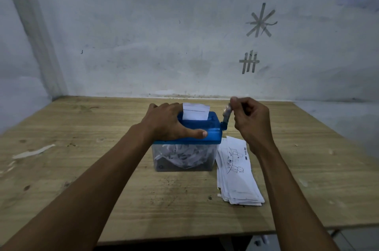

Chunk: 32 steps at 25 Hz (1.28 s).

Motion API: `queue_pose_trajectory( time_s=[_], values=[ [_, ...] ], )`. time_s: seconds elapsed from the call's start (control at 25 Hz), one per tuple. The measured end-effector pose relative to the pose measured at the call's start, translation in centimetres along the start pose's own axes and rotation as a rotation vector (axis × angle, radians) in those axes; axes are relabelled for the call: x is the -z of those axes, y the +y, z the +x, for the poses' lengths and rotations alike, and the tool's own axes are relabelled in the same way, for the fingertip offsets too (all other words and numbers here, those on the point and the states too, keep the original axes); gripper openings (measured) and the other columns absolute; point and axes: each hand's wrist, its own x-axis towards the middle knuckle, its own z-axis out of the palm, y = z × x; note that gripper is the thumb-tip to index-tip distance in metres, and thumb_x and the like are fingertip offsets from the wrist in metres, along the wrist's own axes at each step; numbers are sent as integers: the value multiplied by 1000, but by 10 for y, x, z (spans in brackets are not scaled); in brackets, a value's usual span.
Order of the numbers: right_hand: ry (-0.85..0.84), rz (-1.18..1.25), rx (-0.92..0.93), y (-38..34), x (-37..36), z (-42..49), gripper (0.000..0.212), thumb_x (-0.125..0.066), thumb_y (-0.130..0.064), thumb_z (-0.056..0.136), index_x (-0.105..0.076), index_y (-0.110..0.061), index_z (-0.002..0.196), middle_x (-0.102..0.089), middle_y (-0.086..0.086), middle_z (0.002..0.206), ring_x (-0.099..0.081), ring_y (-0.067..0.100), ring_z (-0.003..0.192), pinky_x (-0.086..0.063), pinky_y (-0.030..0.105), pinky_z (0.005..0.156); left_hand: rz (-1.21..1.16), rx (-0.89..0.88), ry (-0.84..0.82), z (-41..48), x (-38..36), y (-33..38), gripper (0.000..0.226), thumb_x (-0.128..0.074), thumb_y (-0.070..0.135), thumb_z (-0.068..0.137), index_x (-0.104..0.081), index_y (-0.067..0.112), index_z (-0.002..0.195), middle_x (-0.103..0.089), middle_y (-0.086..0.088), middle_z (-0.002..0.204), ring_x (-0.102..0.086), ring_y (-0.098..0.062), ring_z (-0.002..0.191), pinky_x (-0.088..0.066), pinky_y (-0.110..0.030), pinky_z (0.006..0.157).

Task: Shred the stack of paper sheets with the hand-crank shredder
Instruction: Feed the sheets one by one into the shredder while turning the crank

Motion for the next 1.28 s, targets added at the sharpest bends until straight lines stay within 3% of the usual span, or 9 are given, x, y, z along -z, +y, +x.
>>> queue_pose_trajectory(
  time_s=[0.2,0.44,0.6,0.76,0.84,0.96,1.04,1.28],
  values=[
    [-71,-108,-257,27,-16,45,44,-62,-38,99,-64,-8,67,-50,2,50,-38,14,43,-31,24,43,-30,-52,34,2,-3,-7,76,-40,98,55,-48,39,104,-55,15,96,-52,-13,89,-33,-36,86],
    [-204,-150,-524,69,-23,32,30,-50,-11,102,-52,-7,72,-43,7,59,-33,13,42,-26,22,41,-1,-2,53,6,-7,-6,95,-30,104,51,-51,39,118,-62,13,106,-57,-15,94,-36,-42,90],
    [-230,-368,-511,71,-18,-1,29,-44,-4,98,-57,-6,73,-51,6,60,-37,12,45,-26,24,44,30,21,66,4,-10,-4,103,-19,107,48,-51,39,119,-65,9,108,-59,-17,94,-38,-42,93],
    [-191,-421,-358,39,8,-51,40,-47,-25,103,-62,-8,71,-58,5,57,-45,4,44,-35,22,48,31,20,62,5,-8,-1,99,-21,107,50,-51,38,114,-66,11,108,-60,-18,96,-36,-45,95],
    [-131,-313,-235,12,19,-60,31,-57,-31,101,-69,-9,82,-62,6,64,-51,8,53,-40,25,52,33,4,44,6,-6,0,92,-26,105,54,-50,36,111,-62,13,106,-59,-18,95,-35,-46,96],
    [-91,-64,-121,-11,18,-50,2,-68,-17,95,-71,-17,95,-70,-8,71,-58,0,60,-46,16,55,40,-30,10,4,-4,-2,88,-29,103,58,-48,35,111,-55,15,103,-56,-18,96,-33,-46,94],
    [-32,-100,-46,-11,11,-33,7,-67,-15,96,-72,-16,90,-72,-10,74,-62,-2,65,-47,12,61,53,-57,-4,3,-5,-4,90,-28,104,57,-48,35,112,-55,15,103,-54,-17,95,-32,-45,92],
    [-107,-15,-228,-1,-4,24,34,-63,-32,99,-71,-4,81,-63,-6,57,-44,11,53,-35,23,47,63,-54,11,6,-3,-6,95,-25,105,54,-48,34,113,-53,15,103,-53,-18,93,-34,-45,91]
  ],
)
